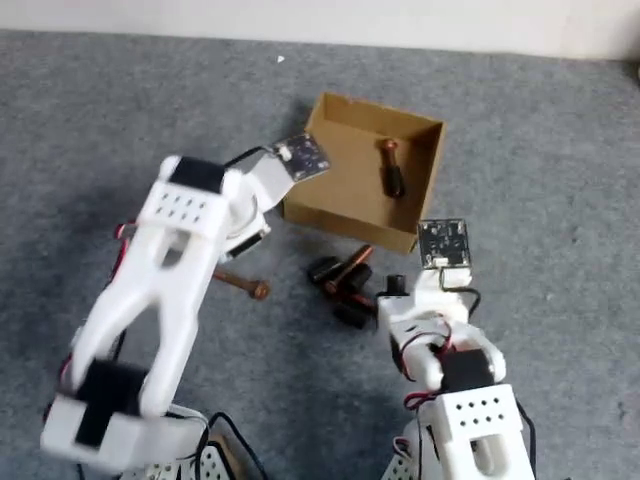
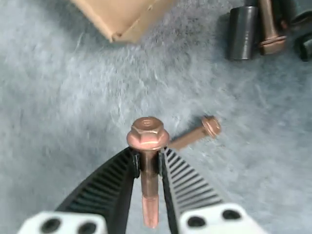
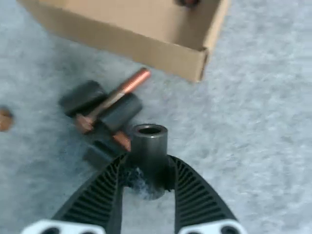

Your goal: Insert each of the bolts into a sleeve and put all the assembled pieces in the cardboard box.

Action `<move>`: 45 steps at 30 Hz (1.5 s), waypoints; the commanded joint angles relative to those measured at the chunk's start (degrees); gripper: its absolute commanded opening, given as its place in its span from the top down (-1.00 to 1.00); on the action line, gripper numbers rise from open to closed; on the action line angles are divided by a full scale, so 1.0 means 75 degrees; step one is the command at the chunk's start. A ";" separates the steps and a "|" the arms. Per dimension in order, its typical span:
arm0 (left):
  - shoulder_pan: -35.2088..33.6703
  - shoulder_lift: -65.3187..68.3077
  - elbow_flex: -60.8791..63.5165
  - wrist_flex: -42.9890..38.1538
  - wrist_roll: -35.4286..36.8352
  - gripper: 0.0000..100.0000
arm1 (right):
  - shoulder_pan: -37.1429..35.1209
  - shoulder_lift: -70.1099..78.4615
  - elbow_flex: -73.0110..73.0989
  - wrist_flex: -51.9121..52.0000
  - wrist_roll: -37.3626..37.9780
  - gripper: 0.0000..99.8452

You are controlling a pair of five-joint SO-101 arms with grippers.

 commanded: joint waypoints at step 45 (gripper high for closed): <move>0.2081 -1.2442 0.9688 -0.7666 0.8193 0.99 | -0.2069 -0.0158 0.3452 -0.7226 0.1207 0.99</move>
